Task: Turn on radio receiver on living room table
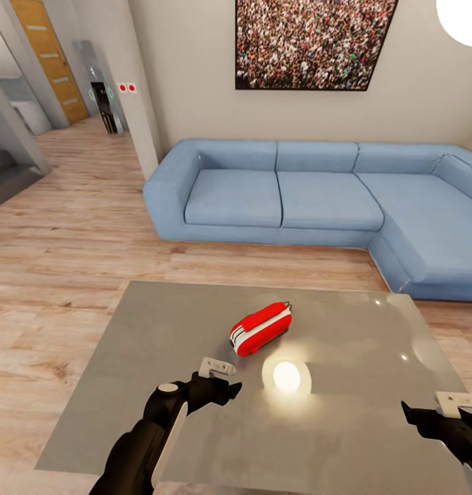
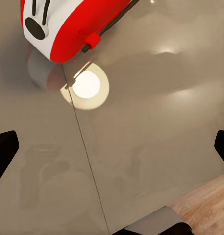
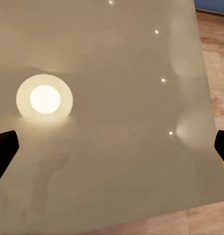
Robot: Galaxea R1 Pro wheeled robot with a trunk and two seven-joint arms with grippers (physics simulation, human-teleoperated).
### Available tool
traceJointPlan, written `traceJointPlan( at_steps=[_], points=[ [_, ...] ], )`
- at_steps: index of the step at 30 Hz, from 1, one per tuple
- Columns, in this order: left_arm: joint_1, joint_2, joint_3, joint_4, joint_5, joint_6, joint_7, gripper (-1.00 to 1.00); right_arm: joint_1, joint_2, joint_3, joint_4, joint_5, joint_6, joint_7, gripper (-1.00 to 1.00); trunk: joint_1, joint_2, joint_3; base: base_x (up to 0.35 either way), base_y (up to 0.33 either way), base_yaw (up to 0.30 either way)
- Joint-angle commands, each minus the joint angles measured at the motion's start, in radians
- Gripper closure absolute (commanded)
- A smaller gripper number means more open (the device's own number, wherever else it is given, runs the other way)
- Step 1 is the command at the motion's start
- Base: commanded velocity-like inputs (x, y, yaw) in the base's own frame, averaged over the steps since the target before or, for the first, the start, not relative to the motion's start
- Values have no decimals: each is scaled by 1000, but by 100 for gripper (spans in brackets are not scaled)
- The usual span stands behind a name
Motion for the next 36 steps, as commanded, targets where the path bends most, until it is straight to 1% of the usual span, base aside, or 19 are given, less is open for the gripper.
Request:
traceJointPlan(
  at_steps=[1,20,27,36],
  points=[
    [0,1,0,-2,0,0,0,-100,0,0,0,1,-1,0,0,-100,0,0,-1,0,0,0],
    [0,4,0,-7,-7,3,-10,-100,0,1,0,1,-3,0,0,-100,0,0,-32,0,0,0],
    [0,3,-1,-11,-9,15,-9,-100,0,1,0,1,-3,0,0,-100,0,0,-43,0,0,0],
    [0,-1,-2,-15,-8,4,-1,-100,0,1,0,1,-3,0,0,-100,0,0,-46,0,0,0]
  ],
)
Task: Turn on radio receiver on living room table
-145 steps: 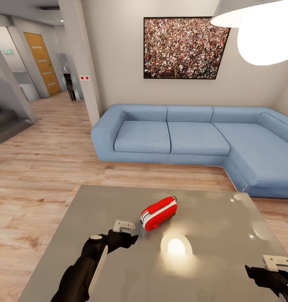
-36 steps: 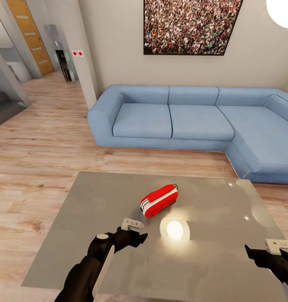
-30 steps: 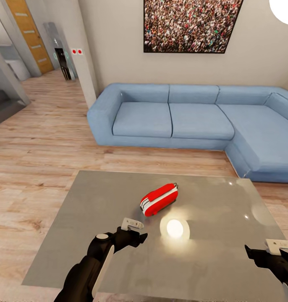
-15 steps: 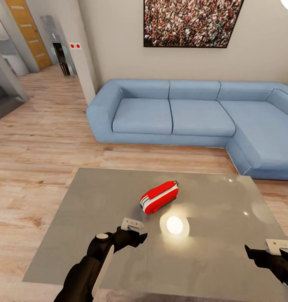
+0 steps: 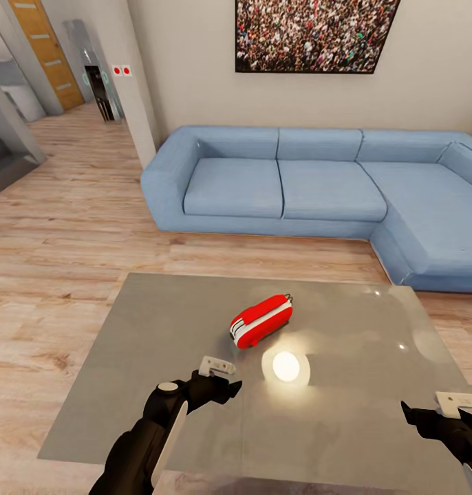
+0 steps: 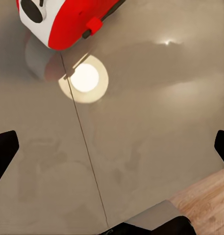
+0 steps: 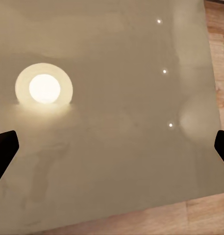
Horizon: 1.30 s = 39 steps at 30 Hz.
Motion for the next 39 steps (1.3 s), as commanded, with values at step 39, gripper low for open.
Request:
traceJointPlan(
  at_steps=[39],
  points=[
    [0,2,-15,0,5,-1,-4,-100,0,0,0,0,-4,0,1,-100,0,0,-15,32,0,0]
  ],
)
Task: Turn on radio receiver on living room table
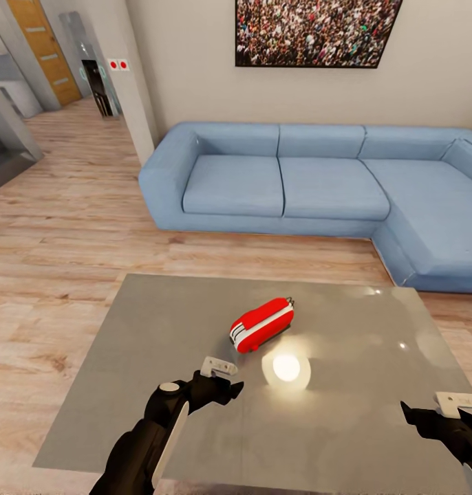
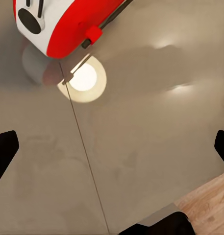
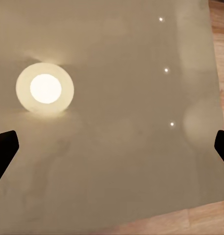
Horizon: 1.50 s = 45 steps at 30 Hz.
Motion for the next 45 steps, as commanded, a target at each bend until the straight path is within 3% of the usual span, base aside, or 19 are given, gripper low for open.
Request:
traceJointPlan(
  at_steps=[1,11,20,45],
  points=[
    [0,0,0,0,1,1,0,-100,0,0,0,0,0,0,0,-100,0,0,-2,0,0,0],
    [0,-1,0,0,0,0,3,-100,0,0,0,0,-1,0,2,-100,0,0,-13,0,0,0],
    [0,-1,-21,3,-8,0,9,-100,0,0,-1,0,-1,0,0,-100,0,0,-14,0,0,0],
    [0,-2,-24,13,-8,-1,10,-100,0,-2,0,0,-2,1,2,-100,0,0,-14,0,0,0]
  ],
)
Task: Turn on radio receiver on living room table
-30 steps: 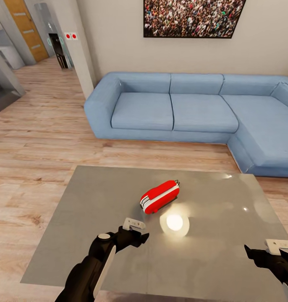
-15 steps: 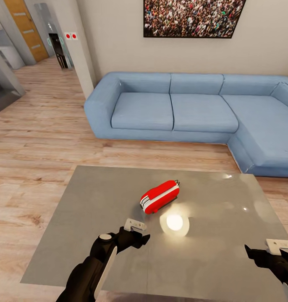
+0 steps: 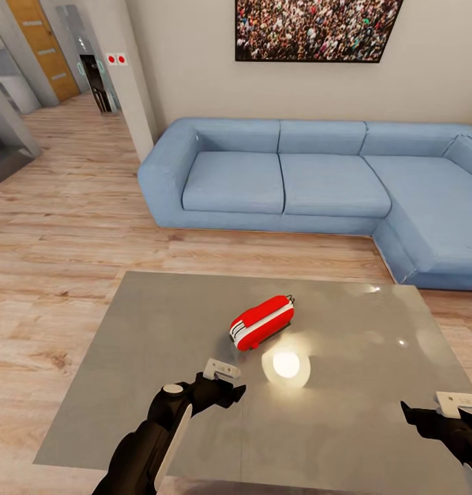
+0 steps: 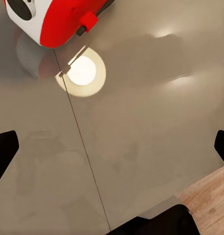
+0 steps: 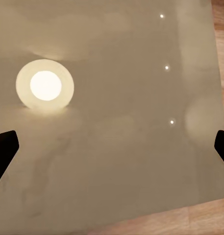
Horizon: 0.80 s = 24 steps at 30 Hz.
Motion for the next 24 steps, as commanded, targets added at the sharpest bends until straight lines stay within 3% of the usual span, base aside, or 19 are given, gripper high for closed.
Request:
traceJointPlan(
  at_steps=[1,24],
  points=[
    [0,0,0,0,0,0,0,-100,0,0,0,0,0,0,0,-100,0,0,0,0,0,0],
    [0,1,1,0,1,-2,0,-100,-13,-9,1,-13,1,0,-2,-100,0,0,0,0,0,0]
  ],
)
